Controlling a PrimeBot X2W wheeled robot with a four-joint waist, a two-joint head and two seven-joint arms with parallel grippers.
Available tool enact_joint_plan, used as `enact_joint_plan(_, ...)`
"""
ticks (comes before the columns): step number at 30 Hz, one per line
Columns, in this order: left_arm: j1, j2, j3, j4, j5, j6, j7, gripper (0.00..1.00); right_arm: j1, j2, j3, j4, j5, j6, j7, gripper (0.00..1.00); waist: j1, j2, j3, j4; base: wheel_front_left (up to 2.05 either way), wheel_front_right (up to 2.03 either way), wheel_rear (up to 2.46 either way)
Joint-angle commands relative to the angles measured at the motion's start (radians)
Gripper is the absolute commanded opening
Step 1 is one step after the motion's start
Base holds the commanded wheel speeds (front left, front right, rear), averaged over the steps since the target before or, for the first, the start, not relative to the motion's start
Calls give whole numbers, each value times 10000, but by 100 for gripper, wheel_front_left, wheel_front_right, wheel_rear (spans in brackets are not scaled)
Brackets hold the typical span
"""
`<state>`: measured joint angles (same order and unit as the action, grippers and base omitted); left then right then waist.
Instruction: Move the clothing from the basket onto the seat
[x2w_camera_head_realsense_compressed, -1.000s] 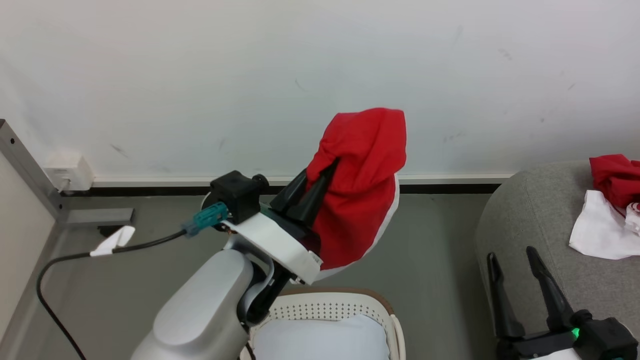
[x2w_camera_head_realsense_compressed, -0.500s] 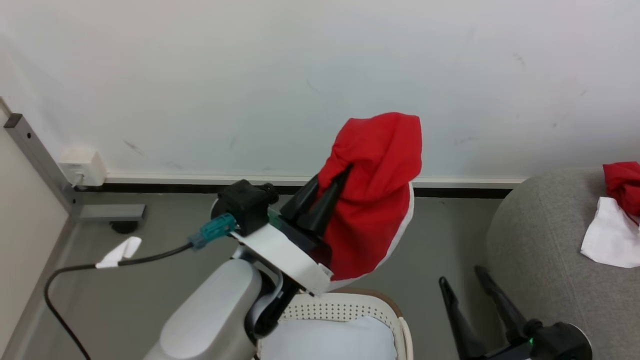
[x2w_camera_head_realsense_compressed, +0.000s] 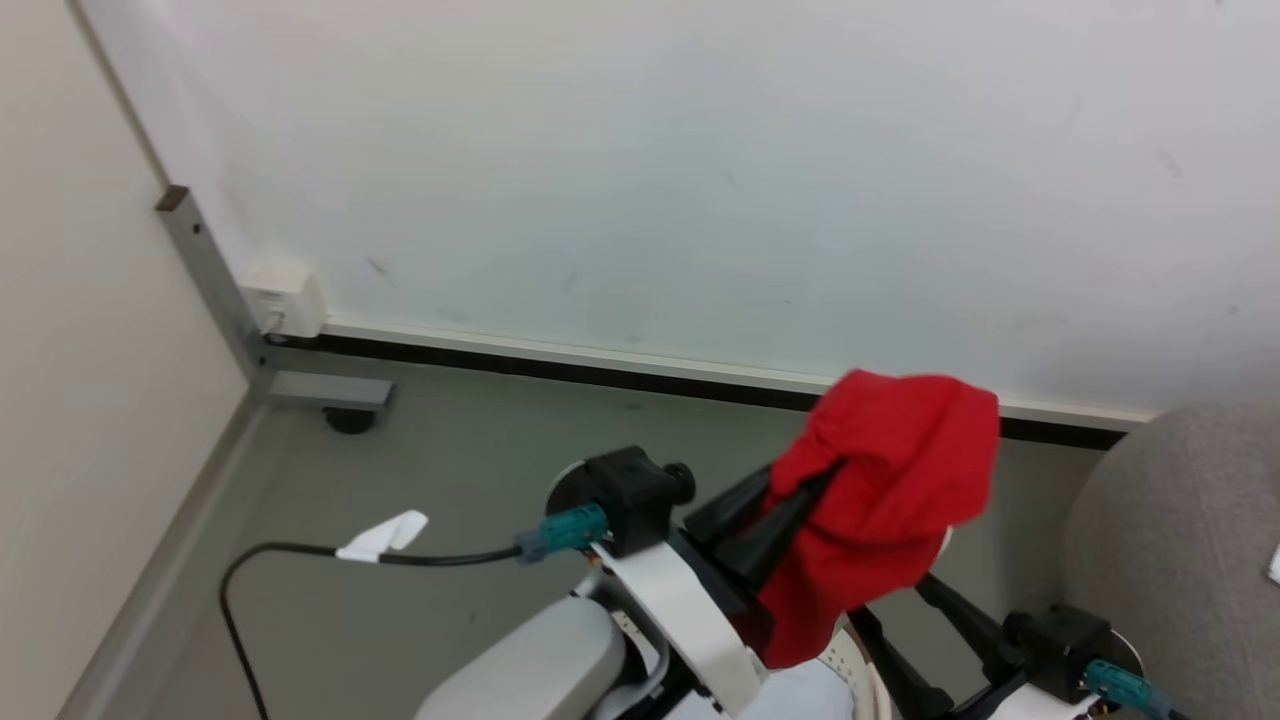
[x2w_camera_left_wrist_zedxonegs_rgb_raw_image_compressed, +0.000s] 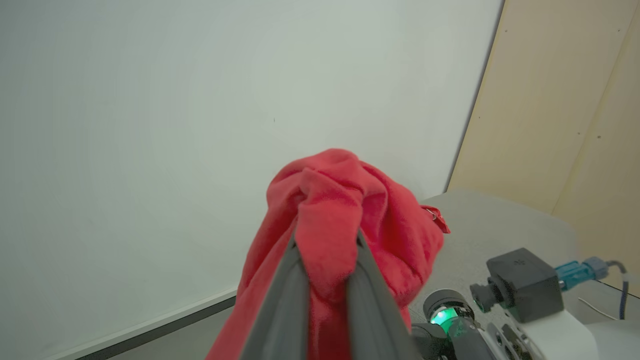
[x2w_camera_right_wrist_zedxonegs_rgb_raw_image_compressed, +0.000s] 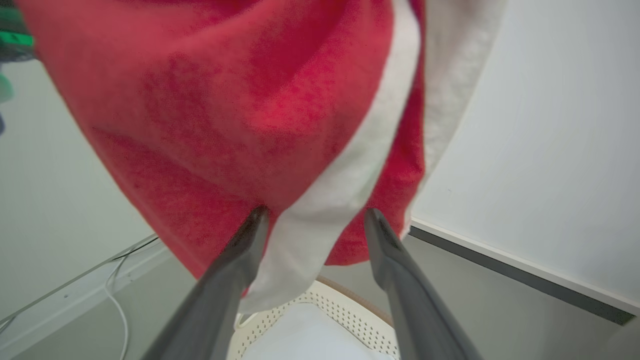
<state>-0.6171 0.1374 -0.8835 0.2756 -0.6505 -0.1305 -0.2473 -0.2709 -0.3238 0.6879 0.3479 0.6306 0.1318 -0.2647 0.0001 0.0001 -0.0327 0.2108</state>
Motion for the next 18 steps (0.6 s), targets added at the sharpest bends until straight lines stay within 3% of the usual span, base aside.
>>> enact_joint_plan(1, -83, -24, -263, -41, -228, 1, 29, 0, -335, -215, 508, -36, 472, -22, 6, 100, -1, -1, -97, 354, 0, 0, 0)
enact_joint_plan(8, -224, -10, -1207, 62, -611, 2, -10, 0, -1368, -1140, 2332, -710, 1714, -22, 5, 100, -1, -1, -215, 949, 0, 0, 0)
enact_joint_plan(18, -362, 40, -1447, 670, -993, 2, -99, 0, -1028, -854, 1427, -1699, 521, -22, 3, 100, -1, -1, -200, 1233, 0, 0, 0)
